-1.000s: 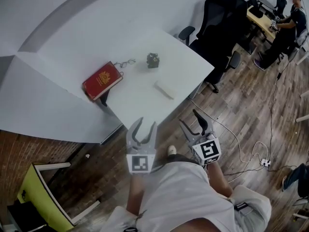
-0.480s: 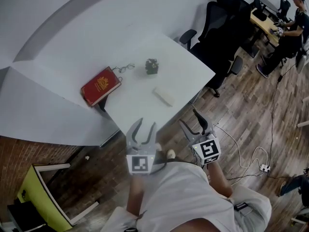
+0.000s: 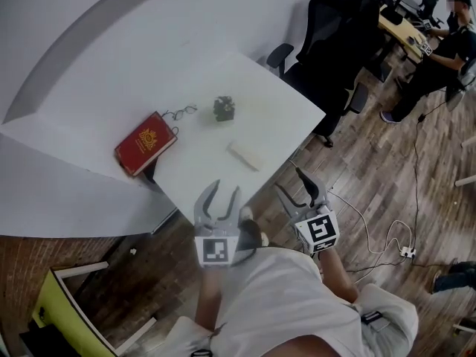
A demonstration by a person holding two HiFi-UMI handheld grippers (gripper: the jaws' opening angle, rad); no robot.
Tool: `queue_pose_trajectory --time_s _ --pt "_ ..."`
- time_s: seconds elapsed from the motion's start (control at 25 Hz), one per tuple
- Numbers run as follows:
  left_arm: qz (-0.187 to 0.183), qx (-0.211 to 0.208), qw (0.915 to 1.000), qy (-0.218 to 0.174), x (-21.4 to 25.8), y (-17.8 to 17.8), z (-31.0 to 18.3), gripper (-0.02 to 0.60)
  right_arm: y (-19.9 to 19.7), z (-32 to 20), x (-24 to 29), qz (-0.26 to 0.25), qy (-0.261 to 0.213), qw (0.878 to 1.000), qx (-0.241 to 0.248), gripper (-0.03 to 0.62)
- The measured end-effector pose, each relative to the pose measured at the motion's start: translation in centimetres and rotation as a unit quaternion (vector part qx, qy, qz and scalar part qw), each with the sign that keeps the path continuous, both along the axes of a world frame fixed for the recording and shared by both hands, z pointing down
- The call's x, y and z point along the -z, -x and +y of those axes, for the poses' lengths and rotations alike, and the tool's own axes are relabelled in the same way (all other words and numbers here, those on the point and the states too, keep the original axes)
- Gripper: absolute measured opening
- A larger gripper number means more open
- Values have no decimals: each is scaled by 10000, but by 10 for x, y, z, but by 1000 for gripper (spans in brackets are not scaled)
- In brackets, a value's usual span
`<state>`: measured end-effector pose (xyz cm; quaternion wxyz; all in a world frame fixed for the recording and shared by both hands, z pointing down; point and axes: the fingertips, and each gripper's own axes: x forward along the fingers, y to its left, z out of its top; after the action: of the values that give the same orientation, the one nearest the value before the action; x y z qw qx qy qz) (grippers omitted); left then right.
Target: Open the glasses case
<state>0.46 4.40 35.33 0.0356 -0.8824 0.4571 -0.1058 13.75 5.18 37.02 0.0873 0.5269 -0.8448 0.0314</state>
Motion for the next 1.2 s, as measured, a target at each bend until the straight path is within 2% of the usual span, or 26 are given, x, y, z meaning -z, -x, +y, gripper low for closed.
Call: queue_pose_trajectory --time_s 0.44,0.72,1.08,1.2 --pt "30 -79 9998 192 -11 2 -68 184 1 -68 -5 84 107 9999 -99 267" --pt "-85 -170 9995 270 -26 10 -107 183 13 -107 -15 188 307 9993 -97 267" --pt "17 -292 9978 603 -65 24 -147 183 29 -147 -49 371 685 9969 -105 267" --pt "-68 -401 9967 700 -82 26 -156 183 31 -155 -67 490 855 9951 -108 267"
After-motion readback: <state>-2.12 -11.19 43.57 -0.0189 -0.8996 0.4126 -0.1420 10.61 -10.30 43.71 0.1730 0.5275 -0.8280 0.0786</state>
